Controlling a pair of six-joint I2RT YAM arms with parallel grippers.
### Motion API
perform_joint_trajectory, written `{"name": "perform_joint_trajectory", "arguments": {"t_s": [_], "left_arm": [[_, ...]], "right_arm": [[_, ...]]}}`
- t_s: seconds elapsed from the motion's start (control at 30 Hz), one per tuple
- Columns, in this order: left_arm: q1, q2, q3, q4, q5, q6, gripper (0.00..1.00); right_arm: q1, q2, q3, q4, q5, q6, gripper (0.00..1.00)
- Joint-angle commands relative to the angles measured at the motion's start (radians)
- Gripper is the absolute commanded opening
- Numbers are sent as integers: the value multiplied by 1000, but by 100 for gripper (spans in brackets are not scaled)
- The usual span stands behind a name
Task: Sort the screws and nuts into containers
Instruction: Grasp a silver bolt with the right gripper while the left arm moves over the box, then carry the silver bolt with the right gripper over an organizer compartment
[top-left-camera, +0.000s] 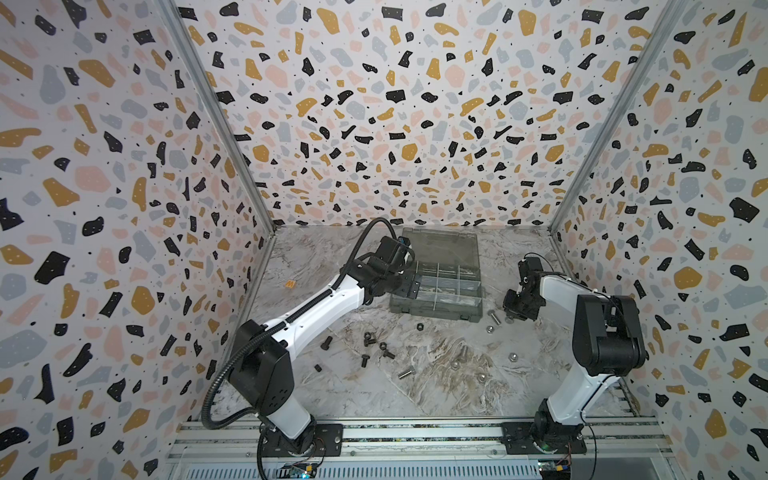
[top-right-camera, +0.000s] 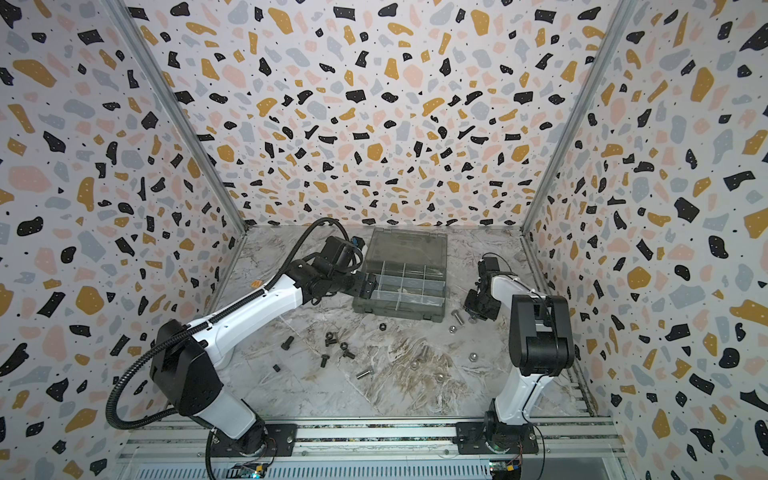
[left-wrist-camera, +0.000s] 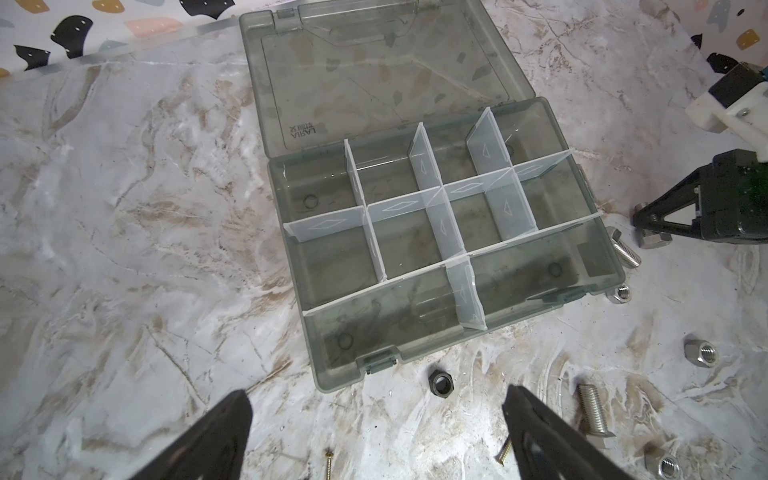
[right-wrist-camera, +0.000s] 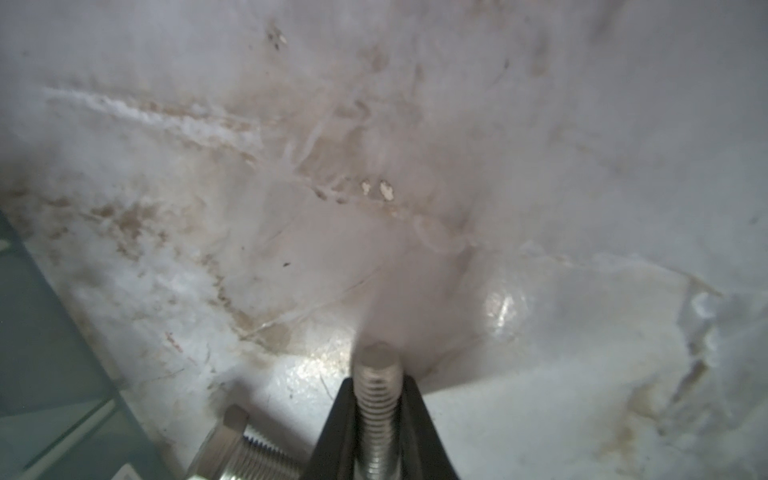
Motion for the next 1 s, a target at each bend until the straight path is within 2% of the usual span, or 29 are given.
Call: {"name": "perform_joint_trajectory", "arguments": {"t_s": [0.0,0.47,0.73,0.97], "left_arm": [[-5,-44,-21,-3,-25,28,97],[-5,-63,3,-26,-34,56,97],[-5,-60,30,-45,-41,60,98],[-4,-61,39,-69,-62,67,98]], "right_arm": [[19,-3,49,-75,40,-13,15],[99,-47,290,-202,64,-11,15],[196,25,430,-218,29,11,15],[258,106,486,-204,1,19,15]]}}
